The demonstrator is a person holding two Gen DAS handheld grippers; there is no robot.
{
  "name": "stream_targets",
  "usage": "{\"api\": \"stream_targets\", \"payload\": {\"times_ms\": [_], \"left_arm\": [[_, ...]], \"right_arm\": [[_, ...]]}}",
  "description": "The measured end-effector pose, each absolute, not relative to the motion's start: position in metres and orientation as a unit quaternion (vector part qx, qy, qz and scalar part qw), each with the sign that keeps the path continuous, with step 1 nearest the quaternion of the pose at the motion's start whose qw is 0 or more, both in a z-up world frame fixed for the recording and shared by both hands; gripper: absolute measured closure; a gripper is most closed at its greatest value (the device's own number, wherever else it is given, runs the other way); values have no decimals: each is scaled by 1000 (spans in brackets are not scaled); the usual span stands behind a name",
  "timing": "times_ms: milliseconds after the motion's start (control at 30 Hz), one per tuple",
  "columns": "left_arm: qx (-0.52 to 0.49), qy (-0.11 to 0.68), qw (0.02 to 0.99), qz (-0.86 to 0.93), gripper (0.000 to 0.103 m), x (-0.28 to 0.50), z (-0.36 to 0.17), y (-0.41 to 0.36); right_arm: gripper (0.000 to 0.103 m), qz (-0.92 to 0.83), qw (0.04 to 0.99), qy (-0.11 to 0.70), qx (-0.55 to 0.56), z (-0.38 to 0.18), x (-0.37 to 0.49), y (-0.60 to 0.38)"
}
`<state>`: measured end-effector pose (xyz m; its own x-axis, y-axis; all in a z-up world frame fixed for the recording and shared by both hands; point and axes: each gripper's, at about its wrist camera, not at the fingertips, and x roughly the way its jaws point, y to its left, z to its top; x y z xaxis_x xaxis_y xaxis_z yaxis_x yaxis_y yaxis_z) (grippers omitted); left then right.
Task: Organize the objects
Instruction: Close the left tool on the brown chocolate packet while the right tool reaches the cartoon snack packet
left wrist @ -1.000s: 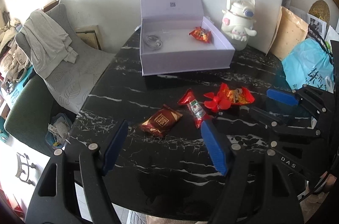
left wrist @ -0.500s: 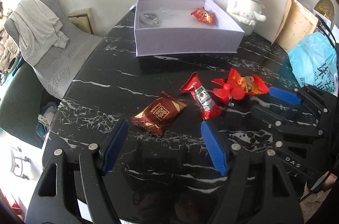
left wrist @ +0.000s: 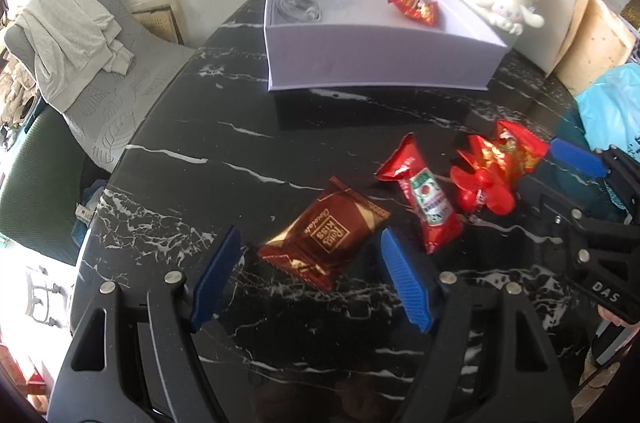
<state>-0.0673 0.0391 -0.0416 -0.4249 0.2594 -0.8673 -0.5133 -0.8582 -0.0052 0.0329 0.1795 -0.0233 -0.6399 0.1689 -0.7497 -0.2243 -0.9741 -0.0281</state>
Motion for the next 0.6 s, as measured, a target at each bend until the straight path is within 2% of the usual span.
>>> {"api": "stream_targets", "payload": {"times_ms": [67, 233, 300, 533, 600], "left_arm": [[-486, 129, 230, 833, 27, -71, -44, 40], [-494, 127, 228, 830, 23, -80, -50, 42], [-499, 122, 228, 827, 18, -83, -55, 42], [-482, 129, 230, 836, 17, -84, -57, 44], [-476, 129, 235, 838, 17, -82, -57, 43]], "right_arm": [[27, 904, 111, 34, -410, -26, 29, 182], [27, 901, 116, 40, -416, -34, 19, 189], [27, 899, 114, 45, -421, -38, 15, 192], [27, 896, 117, 34, -427, -49, 5, 192], [32, 894, 111, 34, -432, -52, 4, 190]]}}
